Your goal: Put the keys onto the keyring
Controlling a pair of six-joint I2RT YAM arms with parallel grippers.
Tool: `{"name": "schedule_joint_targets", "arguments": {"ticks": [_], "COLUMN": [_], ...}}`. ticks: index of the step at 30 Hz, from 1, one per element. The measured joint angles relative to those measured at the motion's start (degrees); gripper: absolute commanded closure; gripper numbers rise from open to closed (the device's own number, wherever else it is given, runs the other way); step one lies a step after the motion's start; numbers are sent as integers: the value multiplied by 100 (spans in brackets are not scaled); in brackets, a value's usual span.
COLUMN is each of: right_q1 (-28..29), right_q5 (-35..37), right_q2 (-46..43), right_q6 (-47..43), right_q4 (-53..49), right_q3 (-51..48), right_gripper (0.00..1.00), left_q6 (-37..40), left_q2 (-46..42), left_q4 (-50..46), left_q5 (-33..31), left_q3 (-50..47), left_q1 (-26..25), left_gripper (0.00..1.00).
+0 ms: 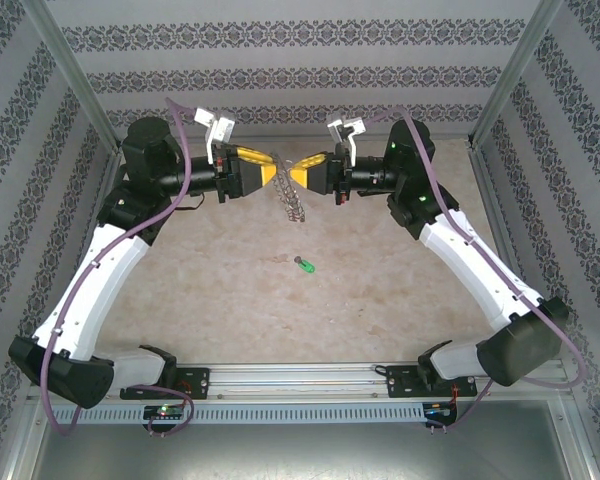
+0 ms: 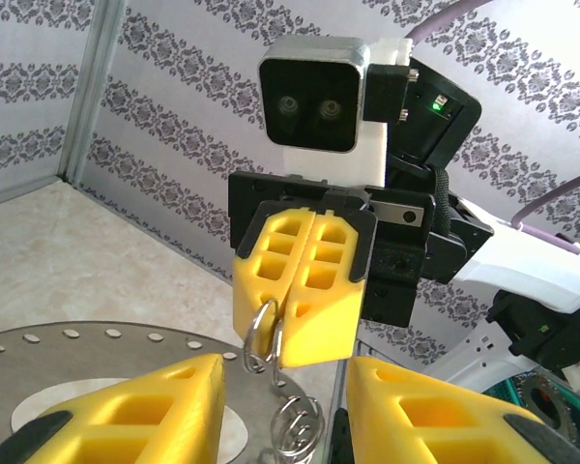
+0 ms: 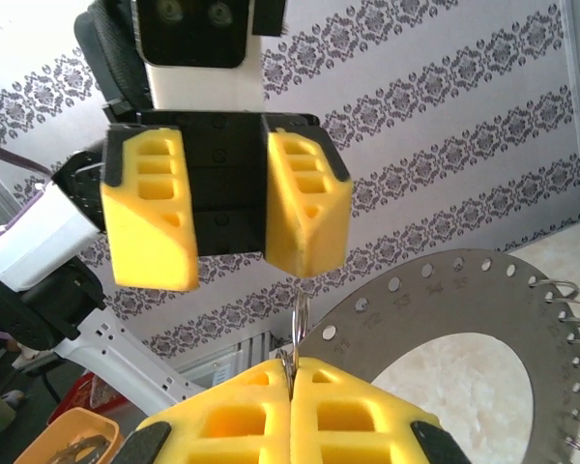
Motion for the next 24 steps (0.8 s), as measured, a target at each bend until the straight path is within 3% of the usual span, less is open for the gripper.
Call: {"name": "schedule_joint_targets", "arguments": {"ticks": [14,21,24], "right_q1": [79,76,72], "right_q5": [-7,-114,-181], "right_q2": [-111,-111,-111], "right_q6": [-33,-691,-1110], "right_q4": [-63,-1185,-1757], "right_q3": [140,640,925], "right_gripper": [100,100,100], "left_q6": [70,861,1379], "left_q2": [136,149,111], "left_q4": [-50,-1274,-1980], "left_q5": [39,-74,-240], "left_q3": [46,682,999], "left_q1": [-151,-162,-162], "left_gripper": [70,69,64]}}
